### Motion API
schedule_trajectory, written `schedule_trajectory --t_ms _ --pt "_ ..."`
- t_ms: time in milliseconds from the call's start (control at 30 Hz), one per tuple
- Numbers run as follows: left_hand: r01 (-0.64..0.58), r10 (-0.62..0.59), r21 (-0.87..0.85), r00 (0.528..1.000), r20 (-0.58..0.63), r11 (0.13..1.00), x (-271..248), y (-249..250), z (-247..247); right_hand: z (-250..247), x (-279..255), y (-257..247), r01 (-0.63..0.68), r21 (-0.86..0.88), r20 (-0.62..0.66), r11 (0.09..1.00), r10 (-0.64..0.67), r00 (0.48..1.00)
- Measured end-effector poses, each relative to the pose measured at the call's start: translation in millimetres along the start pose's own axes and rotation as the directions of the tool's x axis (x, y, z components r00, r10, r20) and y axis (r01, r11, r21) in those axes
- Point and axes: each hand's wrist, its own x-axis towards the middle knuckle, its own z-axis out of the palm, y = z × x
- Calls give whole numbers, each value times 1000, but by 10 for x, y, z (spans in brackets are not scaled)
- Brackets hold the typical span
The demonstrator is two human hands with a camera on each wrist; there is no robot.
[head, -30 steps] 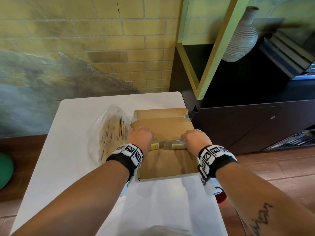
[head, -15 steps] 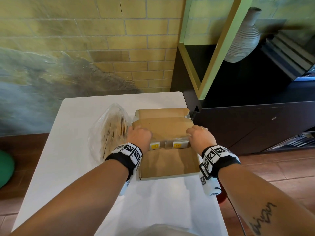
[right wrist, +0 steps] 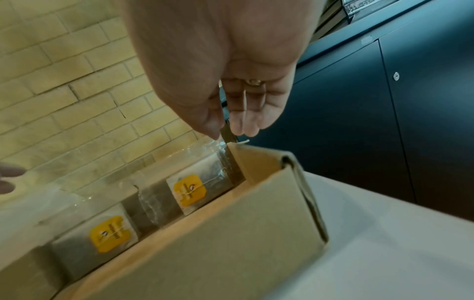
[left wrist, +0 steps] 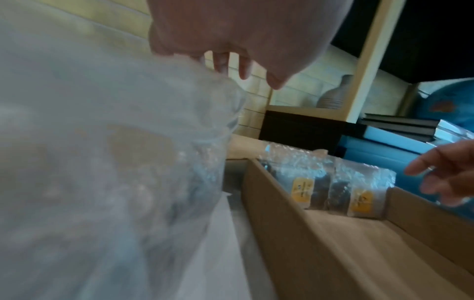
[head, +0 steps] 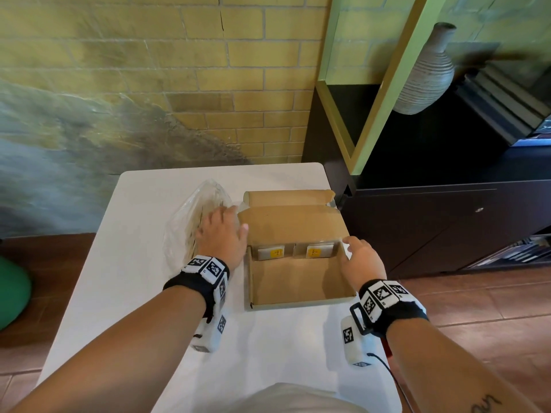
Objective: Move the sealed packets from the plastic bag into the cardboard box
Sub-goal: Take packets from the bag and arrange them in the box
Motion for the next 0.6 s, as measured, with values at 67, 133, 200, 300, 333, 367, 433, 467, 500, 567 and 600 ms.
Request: schedule_trajectory --t_ms 67,133,200,300,333,367,433,467,500,567,600 --pt "108 -108 4 994 21 994 -20 -109 -14 8 -31 -33 -7 -18 7 1000 7 1000" --pt "170 -173 44 982 70 984 -40 -210 -15 8 -56 -63 -31 -30 23 999 32 999" --pt "206 -219 96 965 143 974 -71 -288 -4 13 -82 -82 -53 -39 37 998 55 998" --pt "222 -251 139 935 251 965 -119 -370 -4 29 -140 -100 -64 -58 57 996 68 996" --pt "210 -238 129 933 269 969 -127 -390 -10 35 -163 -107 -59 -66 63 996 63 996" --pt "195 -220 115 934 282 974 -129 -405 -16 40 -183 -114 -50 -76 68 996 55 996" --pt "171 -196 107 934 298 979 -128 -409 -43 45 -222 -139 -31 -77 72 997 37 997" --pt "157 -188 123 933 307 980 -126 -402 -58 45 -239 -156 -23 -68 73 997 28 997" --pt "140 -183 153 929 322 978 -125 -390 -72 43 -253 -171 -14 -58 73 998 19 997" --pt "114 -185 209 916 357 971 -124 -367 -97 35 -276 -196 5 -40 71 999 -2 998" --pt "112 -189 221 910 368 969 -128 -355 -113 27 -287 -208 13 -26 68 1000 -12 998"
